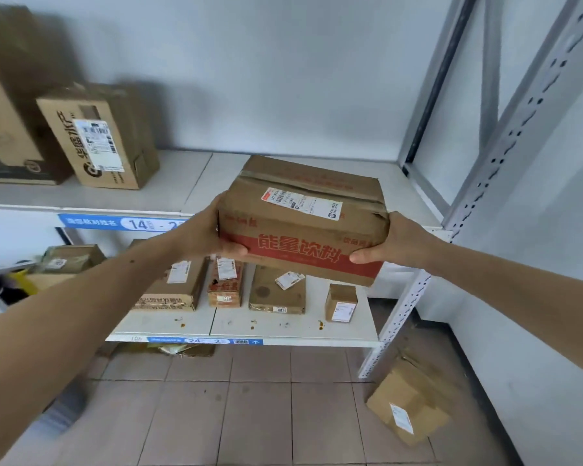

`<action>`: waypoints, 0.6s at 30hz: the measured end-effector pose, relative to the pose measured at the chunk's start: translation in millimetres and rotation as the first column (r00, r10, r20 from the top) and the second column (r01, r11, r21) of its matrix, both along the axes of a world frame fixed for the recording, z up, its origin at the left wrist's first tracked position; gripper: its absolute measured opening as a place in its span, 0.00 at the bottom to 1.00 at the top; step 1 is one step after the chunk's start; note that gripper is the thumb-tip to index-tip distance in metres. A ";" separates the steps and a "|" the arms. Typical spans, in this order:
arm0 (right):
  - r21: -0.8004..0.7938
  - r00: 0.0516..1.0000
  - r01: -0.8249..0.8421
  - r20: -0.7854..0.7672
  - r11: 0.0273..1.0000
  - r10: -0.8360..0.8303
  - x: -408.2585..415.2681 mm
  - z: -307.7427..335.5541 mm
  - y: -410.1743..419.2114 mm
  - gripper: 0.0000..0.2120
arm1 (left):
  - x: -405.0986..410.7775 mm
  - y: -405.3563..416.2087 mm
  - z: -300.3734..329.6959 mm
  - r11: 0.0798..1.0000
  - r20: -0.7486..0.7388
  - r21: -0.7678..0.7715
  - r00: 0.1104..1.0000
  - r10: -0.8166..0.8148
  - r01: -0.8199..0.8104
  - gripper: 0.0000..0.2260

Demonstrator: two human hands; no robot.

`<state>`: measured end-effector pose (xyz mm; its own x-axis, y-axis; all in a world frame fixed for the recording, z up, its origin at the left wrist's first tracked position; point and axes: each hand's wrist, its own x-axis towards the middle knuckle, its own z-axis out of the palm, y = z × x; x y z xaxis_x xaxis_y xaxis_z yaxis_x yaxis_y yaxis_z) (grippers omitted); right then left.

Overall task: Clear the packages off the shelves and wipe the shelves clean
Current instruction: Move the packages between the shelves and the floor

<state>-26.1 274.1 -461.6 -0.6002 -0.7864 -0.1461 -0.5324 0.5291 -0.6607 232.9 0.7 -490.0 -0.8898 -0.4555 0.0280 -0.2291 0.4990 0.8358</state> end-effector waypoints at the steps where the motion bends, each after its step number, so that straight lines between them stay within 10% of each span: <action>1: -0.001 1.000 -0.002 -0.001 1.000 0.002 -0.7 2.2 -19.2 0.61 | 1.8 -18.3 3.2 1.000 0.002 -0.004 1.000 0.008 -0.008 0.46; 9: -0.061 0.995 -0.073 0.065 0.995 0.077 10.2 8.4 -164.2 0.42 | 13.1 -154.4 17.4 0.999 -0.009 -0.020 0.999 0.039 -0.040 0.48; 18: -0.033 0.991 -0.109 0.070 0.994 0.111 -8.5 -6.2 -285.5 0.49 | -0.7 -260.1 -16.1 0.994 -0.022 0.053 0.995 0.100 -0.098 0.49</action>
